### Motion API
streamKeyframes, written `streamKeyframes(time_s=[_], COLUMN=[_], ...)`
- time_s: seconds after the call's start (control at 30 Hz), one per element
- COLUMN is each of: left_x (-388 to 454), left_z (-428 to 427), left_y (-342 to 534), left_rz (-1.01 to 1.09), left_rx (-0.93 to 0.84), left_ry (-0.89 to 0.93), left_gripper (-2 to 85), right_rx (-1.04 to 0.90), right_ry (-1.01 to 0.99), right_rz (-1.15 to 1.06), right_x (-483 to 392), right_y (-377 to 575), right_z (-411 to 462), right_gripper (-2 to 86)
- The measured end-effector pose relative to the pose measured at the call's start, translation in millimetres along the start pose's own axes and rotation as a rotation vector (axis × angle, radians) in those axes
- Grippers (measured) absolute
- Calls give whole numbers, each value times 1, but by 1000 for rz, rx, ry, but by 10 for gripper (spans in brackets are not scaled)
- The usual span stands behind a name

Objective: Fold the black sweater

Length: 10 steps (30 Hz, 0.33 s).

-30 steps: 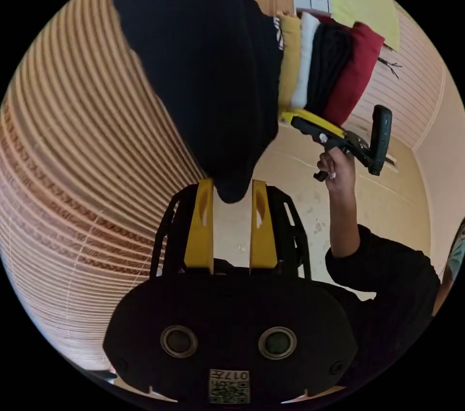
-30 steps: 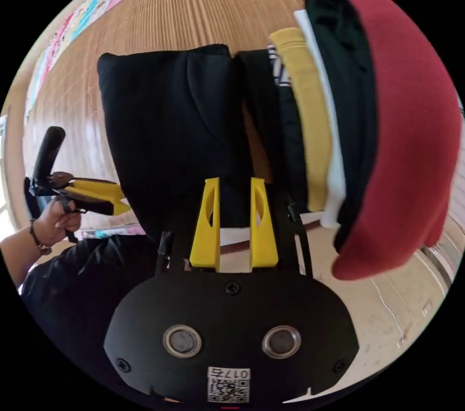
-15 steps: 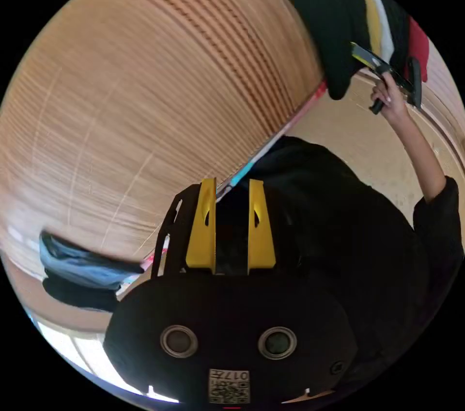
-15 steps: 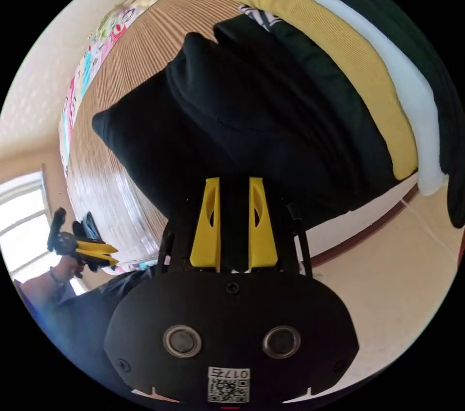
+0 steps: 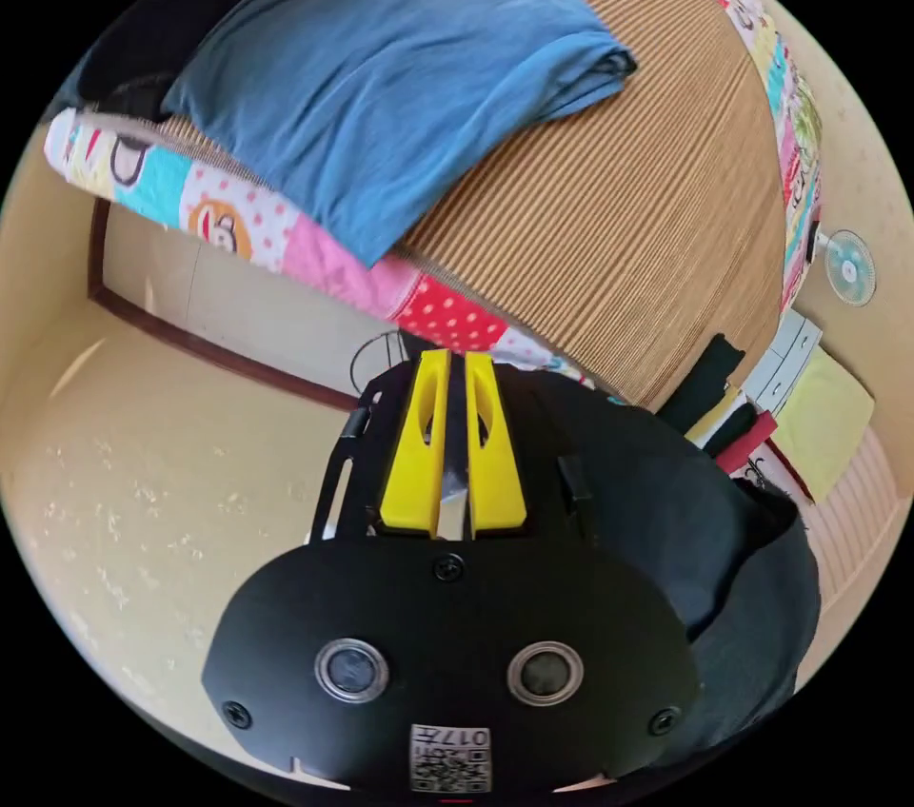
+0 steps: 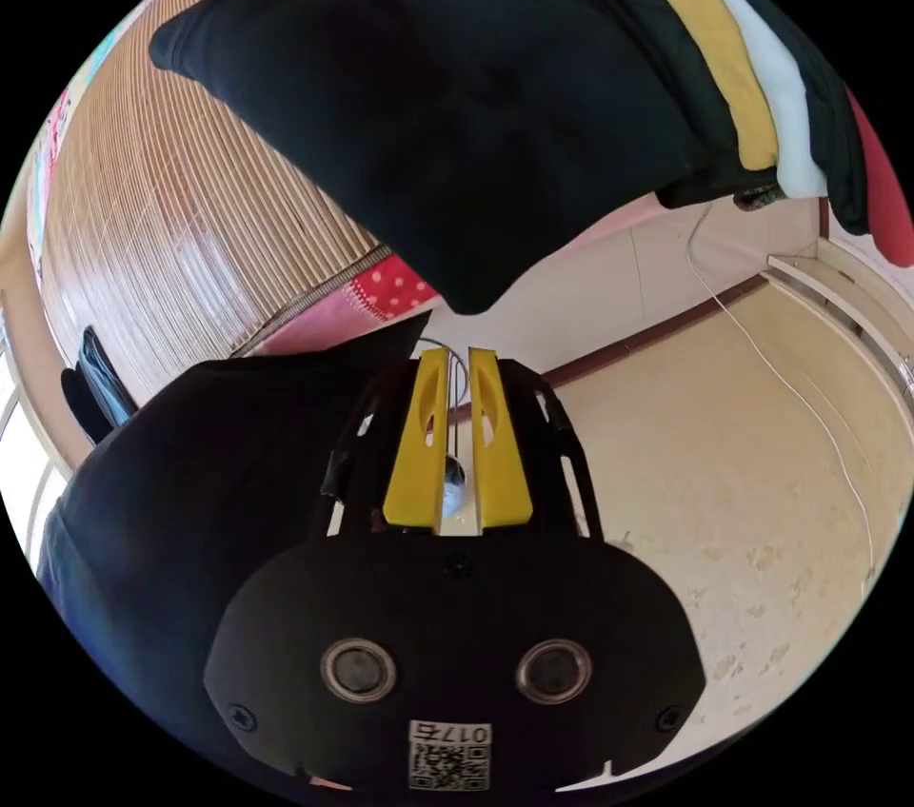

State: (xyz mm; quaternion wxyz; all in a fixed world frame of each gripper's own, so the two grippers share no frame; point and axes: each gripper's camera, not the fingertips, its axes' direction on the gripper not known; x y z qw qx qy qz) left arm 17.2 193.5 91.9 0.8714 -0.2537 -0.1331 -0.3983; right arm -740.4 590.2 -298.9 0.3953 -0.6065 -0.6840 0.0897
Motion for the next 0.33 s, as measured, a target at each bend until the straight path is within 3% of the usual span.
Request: streamKeyframes(time_s=[0.13, 0.33], left_x=[-44, -34], left_z=[36, -6], left_y=[22, 8], left_rz=[-76, -48], left_rx=[-39, 298], left_ry=[-23, 314], left_gripper=[2, 75], right_rx=[124, 175], right_ry=[-110, -83], right_rz=[-36, -31], right_x=[-42, -68], right_y=[4, 14], right_z=[-14, -29], right_gripper=[32, 24])
